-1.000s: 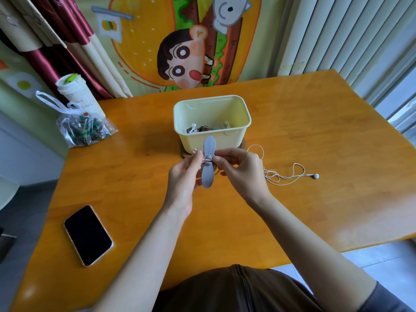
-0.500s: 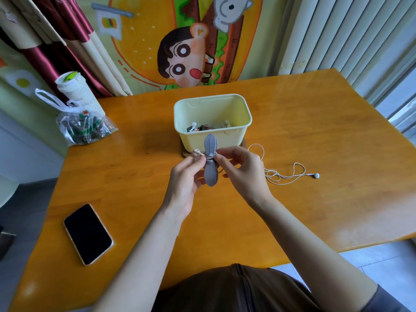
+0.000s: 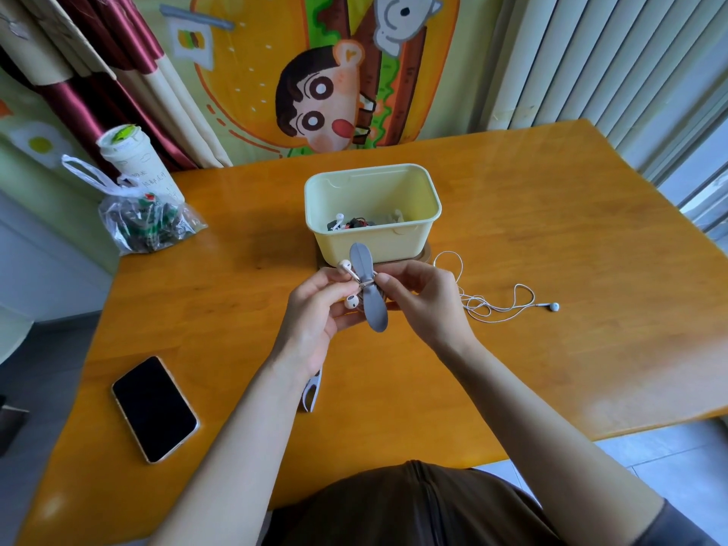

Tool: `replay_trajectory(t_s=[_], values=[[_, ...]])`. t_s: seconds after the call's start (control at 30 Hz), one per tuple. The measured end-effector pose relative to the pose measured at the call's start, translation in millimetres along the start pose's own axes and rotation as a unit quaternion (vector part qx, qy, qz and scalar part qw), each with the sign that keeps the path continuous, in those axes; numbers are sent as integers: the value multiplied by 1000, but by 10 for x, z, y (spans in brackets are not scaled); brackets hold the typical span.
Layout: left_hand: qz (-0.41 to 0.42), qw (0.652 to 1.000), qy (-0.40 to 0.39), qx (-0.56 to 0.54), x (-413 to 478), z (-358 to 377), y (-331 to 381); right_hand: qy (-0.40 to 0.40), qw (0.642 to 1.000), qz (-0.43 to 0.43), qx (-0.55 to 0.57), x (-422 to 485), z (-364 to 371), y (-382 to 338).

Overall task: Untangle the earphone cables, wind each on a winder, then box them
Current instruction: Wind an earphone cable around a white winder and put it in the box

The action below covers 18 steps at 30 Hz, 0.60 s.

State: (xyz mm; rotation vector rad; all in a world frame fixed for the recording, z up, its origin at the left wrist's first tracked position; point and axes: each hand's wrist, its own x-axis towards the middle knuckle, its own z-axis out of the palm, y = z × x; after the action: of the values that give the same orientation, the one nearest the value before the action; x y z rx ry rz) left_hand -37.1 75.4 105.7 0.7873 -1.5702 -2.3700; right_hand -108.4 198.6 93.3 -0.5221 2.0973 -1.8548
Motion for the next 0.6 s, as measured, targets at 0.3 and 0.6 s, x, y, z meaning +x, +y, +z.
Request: replay_trajectory(t_s=[0.3,0.6], values=[[39,996,-32,-73,-53,-7,-90,-3,996,57,67,32,3,-78],[58,996,-57,-30,-52,6,-57,-20,996,62,60,2,-42,-98]])
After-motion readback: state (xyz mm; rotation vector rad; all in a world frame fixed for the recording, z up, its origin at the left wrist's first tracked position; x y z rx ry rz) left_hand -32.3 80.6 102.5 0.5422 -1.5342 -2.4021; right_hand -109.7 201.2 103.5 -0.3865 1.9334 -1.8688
